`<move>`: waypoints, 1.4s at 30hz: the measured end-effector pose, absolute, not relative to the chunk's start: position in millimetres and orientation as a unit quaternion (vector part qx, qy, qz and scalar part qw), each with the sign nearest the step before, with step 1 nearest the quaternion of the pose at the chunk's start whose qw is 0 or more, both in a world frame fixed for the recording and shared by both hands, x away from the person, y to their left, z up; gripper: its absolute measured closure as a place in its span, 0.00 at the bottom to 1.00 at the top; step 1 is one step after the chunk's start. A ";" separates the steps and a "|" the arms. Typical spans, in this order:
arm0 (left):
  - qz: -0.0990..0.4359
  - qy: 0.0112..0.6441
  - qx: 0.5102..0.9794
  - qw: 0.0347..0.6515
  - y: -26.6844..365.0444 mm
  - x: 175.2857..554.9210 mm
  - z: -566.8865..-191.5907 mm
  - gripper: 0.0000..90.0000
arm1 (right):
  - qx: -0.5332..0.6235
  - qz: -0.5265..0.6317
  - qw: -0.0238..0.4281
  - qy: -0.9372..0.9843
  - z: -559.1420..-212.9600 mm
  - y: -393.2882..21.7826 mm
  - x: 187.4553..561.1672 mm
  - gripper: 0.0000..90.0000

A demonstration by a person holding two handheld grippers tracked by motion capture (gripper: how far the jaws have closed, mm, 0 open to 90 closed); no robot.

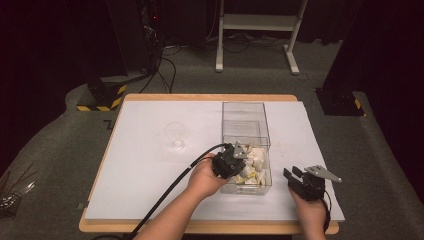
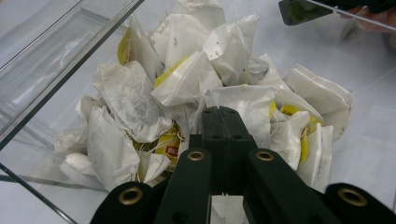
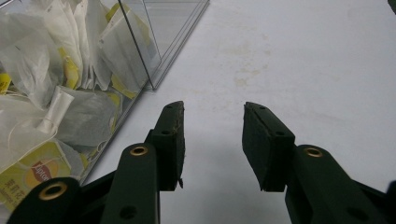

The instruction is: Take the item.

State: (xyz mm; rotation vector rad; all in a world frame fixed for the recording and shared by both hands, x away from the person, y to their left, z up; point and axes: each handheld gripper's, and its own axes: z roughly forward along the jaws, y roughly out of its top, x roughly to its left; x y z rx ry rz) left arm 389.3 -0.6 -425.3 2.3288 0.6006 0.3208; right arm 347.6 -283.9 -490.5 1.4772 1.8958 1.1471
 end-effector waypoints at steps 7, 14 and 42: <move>0.128 0.236 0.888 0.373 2.9 385.9 -426.4 1.00 | 0.540 0.419 0.237 0.691 -490.6 -283.8 347.3 0.66; 0.138 0.246 0.872 0.399 8.9 381.4 -425.3 1.00 | 0.540 0.419 0.237 0.690 -490.5 -283.5 347.2 0.66; 0.166 0.266 0.813 0.491 37.6 365.0 -404.4 1.00 | 0.538 0.413 0.239 0.695 -491.3 -281.9 347.3 0.66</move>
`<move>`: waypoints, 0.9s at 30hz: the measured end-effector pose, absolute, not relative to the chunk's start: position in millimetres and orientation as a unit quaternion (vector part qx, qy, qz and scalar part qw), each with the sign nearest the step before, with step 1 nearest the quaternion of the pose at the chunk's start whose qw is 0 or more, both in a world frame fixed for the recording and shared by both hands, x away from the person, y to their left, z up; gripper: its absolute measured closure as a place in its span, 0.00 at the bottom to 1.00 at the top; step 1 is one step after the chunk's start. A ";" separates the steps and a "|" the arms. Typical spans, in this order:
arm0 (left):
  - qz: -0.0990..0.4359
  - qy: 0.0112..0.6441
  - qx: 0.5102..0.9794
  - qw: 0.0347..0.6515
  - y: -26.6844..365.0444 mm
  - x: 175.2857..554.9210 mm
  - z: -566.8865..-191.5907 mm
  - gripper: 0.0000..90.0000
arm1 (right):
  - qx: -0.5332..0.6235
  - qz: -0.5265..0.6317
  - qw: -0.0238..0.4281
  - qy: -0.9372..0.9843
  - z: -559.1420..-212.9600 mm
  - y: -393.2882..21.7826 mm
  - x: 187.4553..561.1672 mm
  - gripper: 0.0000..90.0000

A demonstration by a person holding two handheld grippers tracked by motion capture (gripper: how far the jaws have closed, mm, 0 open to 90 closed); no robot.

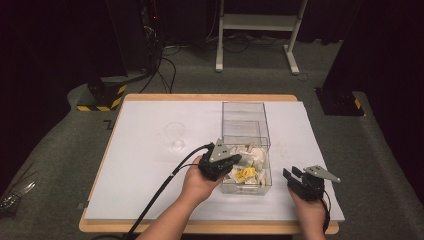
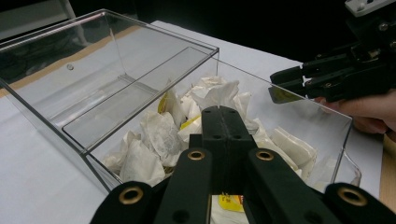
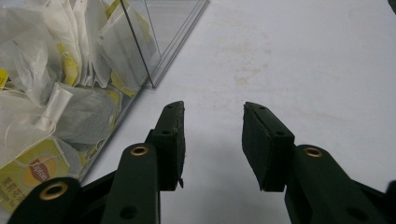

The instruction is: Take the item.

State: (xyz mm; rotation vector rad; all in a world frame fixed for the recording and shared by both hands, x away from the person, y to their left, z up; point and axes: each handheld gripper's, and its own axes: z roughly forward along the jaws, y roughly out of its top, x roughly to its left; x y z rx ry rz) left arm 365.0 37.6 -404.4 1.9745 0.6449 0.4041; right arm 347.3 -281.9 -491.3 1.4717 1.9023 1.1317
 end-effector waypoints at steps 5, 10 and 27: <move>0.176 0.266 0.806 0.498 42.9 362.6 -399.9 1.00 | 0.537 0.414 0.242 0.694 -491.6 -281.5 347.3 0.66; 0.182 0.264 0.801 0.505 48.4 360.6 -395.9 1.00 | 0.536 0.413 0.242 0.695 -491.8 -281.3 347.7 0.66; 0.195 0.270 0.776 0.536 61.7 358.3 -379.5 1.00 | 0.538 0.412 0.244 0.694 -491.7 -281.1 347.0 0.66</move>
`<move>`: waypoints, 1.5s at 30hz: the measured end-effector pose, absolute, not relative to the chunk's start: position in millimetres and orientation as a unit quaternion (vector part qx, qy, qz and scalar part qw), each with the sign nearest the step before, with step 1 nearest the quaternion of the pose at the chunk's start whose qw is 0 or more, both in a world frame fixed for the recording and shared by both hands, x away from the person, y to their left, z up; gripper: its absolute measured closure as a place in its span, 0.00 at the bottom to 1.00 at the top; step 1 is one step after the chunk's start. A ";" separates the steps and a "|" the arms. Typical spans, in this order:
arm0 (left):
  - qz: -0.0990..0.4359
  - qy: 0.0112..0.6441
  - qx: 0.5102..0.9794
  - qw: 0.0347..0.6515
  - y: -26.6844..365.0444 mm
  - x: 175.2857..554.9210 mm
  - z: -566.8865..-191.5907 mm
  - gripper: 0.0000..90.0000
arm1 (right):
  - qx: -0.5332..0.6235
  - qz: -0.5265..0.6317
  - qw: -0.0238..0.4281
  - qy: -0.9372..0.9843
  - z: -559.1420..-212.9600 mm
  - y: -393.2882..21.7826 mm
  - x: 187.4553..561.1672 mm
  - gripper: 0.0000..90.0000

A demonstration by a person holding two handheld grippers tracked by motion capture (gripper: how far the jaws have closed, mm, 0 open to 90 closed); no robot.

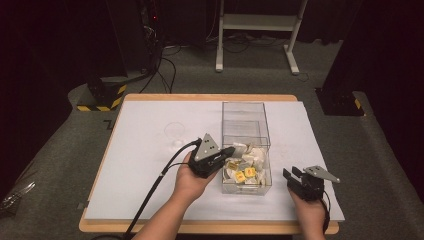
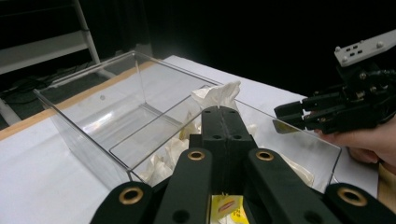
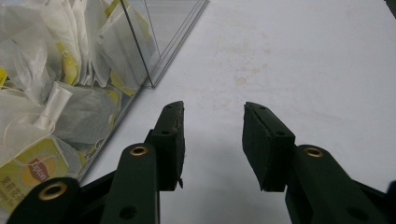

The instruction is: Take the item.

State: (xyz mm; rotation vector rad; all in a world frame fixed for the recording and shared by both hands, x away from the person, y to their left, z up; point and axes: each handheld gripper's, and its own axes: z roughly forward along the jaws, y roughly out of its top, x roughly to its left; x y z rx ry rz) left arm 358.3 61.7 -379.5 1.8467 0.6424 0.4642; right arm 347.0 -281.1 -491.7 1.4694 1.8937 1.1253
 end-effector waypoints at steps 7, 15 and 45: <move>0.206 0.275 0.762 0.549 70.4 359.2 -369.3 1.00 | 0.538 0.411 0.246 0.693 -491.5 -280.9 346.8 0.65; 0.216 0.280 0.755 0.552 80.9 359.7 -362.9 1.00 | 0.537 0.410 0.246 0.695 -491.7 -280.4 347.1 0.65; 0.229 0.302 0.747 0.546 107.2 361.6 -370.5 1.00 | 0.536 0.412 0.243 0.696 -491.6 -281.1 346.7 0.65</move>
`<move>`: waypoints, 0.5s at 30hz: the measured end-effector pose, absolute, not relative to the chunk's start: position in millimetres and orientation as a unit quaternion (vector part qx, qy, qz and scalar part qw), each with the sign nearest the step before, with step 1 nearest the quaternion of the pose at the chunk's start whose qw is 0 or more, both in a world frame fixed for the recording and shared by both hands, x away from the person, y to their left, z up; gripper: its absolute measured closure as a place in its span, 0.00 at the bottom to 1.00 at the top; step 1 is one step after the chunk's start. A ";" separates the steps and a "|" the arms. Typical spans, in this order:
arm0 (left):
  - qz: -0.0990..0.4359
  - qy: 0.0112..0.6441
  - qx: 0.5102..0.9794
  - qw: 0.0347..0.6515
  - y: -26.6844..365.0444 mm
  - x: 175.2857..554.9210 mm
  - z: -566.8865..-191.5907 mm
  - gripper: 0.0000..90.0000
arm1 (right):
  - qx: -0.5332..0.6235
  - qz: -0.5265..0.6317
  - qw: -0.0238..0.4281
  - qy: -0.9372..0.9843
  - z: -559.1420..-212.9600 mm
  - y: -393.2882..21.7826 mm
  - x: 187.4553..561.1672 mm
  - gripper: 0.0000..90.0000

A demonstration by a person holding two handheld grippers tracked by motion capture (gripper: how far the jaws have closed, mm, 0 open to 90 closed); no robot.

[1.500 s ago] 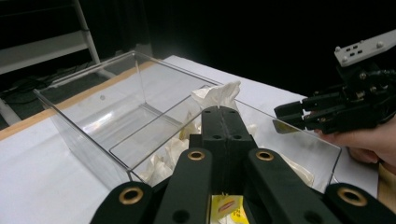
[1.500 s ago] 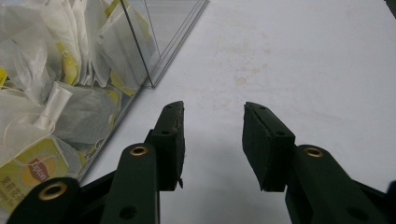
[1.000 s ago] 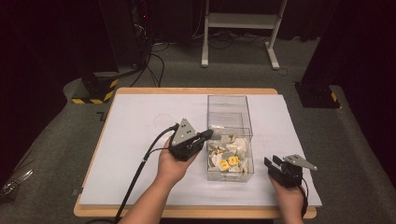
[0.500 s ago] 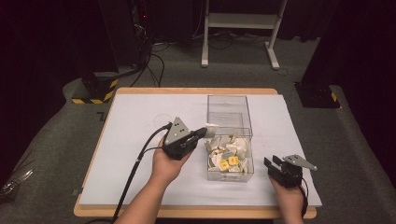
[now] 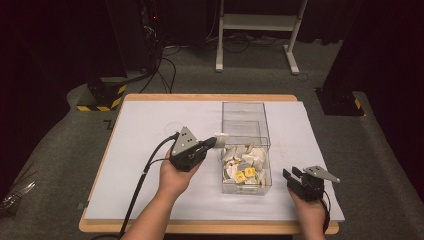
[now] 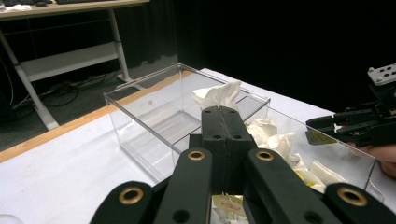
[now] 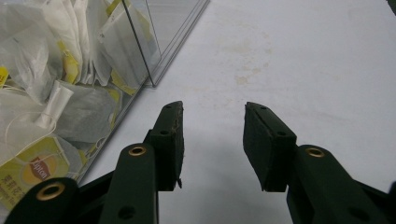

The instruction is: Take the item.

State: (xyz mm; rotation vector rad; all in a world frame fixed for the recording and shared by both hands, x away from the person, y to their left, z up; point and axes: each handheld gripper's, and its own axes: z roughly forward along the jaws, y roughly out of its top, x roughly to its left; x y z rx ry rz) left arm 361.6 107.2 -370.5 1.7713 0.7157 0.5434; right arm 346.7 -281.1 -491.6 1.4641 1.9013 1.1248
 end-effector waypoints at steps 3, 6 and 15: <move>0.230 0.308 0.745 0.546 112.4 362.3 -371.6 1.00 | 0.535 0.412 0.243 0.696 -491.7 -280.9 346.6 0.65; 0.235 0.311 0.744 0.542 118.5 363.3 -371.6 1.00 | 0.536 0.412 0.244 0.696 -491.7 -281.2 346.6 0.65; 0.253 0.331 0.733 0.537 146.5 368.7 -366.6 1.00 | 0.535 0.411 0.243 0.697 -491.9 -280.7 346.6 0.65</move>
